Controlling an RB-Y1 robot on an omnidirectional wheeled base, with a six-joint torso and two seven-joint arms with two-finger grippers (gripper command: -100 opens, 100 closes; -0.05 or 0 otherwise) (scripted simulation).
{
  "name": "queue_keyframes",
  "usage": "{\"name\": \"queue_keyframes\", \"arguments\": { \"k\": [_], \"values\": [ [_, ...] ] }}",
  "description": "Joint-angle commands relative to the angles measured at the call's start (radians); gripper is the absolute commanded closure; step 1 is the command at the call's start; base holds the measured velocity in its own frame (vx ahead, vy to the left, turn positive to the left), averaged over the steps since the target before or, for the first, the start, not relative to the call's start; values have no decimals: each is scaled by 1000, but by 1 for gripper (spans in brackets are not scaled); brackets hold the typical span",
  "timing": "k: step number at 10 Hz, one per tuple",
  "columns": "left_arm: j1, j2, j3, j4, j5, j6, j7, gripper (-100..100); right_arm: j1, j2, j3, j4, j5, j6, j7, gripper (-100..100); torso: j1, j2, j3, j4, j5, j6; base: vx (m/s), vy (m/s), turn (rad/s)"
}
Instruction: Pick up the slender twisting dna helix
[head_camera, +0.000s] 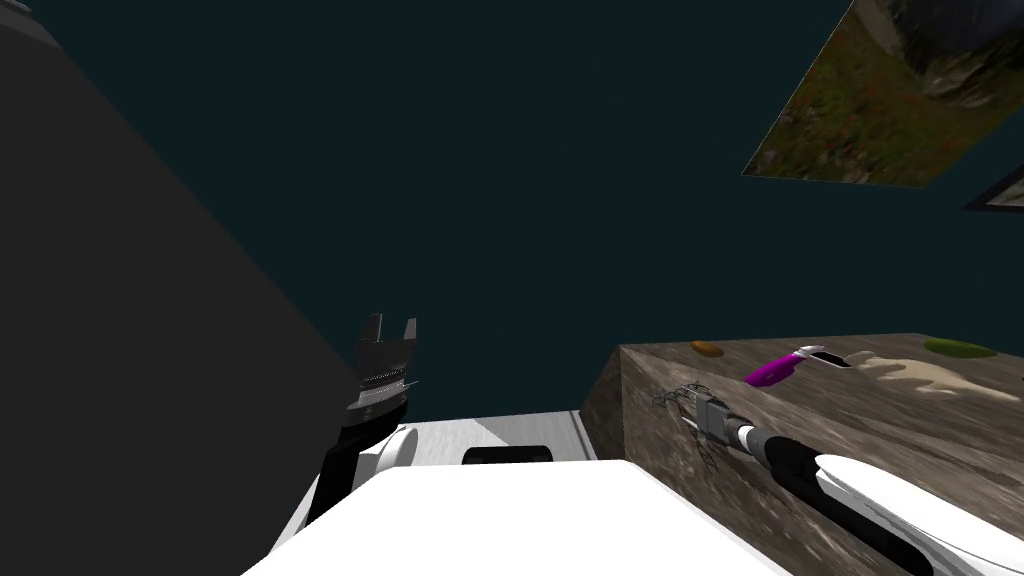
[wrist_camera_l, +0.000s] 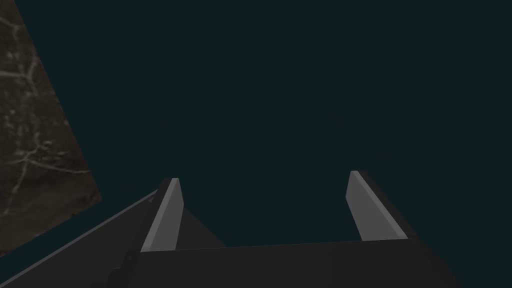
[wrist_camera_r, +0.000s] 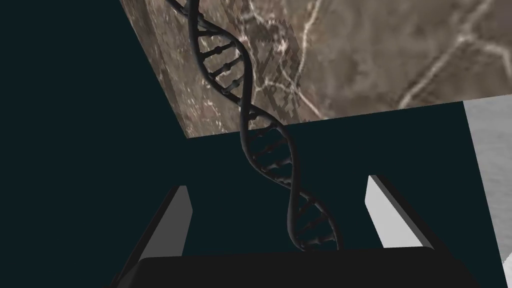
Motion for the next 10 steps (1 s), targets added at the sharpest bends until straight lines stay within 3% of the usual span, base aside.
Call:
{"name": "queue_keyframes", "arguments": {
  "k": [1,2,3,5,6,7,8,9,10],
  "values": [
    [0,0,0,0,0,0,0,0,0,0,0,0,0,0,0,-100,0,0,0,0,0,0,47,-25,10],
    [0,0,0,0,0,0,0,0,1,-3,2,0,2,5,-2,0,1,3,1,1,0,0,9,-4,2],
    [0,0,0,0,0,0,0,0,-49,13,52,50,38,3,-39,-100,2,5,3,1,0,0,-88,-27,120],
    [0,0,0,0,0,0,0,0,-101,13,56,88,38,3,-39,-100,1,14,8,3,0,1,-101,-25,33],
    [0,0,0,0,0,0,0,0,-132,29,96,132,75,1,-76,-100,1,13,7,3,0,1,-105,-27,102],
    [-1,0,0,0,0,0,0,0,-171,29,110,168,75,1,-76,-100,1,14,8,3,0,0,-120,-29,73],
    [0,0,0,0,0,0,0,0,-203,29,110,176,75,1,-76,-100,1,15,8,3,0,1,-72,-17,-2],
    [0,0,0,0,0,0,0,0,-208,29,110,176,75,1,-76,-100,1,13,7,3,0,1,-19,-6,-6],
    [0,0,0,0,0,0,0,0,-248,44,155,225,112,0,-113,-100,2,10,6,2,0,1,-94,-32,117]
  ]
}}
